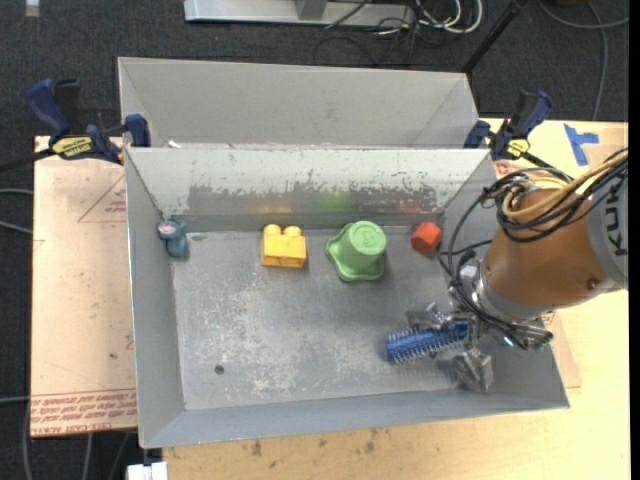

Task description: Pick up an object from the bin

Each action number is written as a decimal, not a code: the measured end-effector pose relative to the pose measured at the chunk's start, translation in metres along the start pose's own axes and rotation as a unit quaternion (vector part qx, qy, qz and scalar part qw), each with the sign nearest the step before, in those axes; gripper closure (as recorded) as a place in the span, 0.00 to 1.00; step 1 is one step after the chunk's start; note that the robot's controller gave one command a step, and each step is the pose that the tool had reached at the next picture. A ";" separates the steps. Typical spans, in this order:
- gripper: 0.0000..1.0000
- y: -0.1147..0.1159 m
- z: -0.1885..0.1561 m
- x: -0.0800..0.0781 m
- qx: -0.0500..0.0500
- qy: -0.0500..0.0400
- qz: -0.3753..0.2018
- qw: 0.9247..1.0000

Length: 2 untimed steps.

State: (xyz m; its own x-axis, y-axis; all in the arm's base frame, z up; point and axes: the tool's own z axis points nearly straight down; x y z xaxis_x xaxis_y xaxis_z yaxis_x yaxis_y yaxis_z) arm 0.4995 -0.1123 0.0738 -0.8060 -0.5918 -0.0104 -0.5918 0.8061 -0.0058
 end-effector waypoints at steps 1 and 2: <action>1.00 -0.001 -0.003 -0.006 0.005 -0.009 -0.002 1.000; 1.00 -0.007 -0.146 0.003 0.000 0.002 -0.003 1.000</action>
Offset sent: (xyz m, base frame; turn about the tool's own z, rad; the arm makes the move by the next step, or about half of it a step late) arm 0.0000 0.0000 0.0000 0.0000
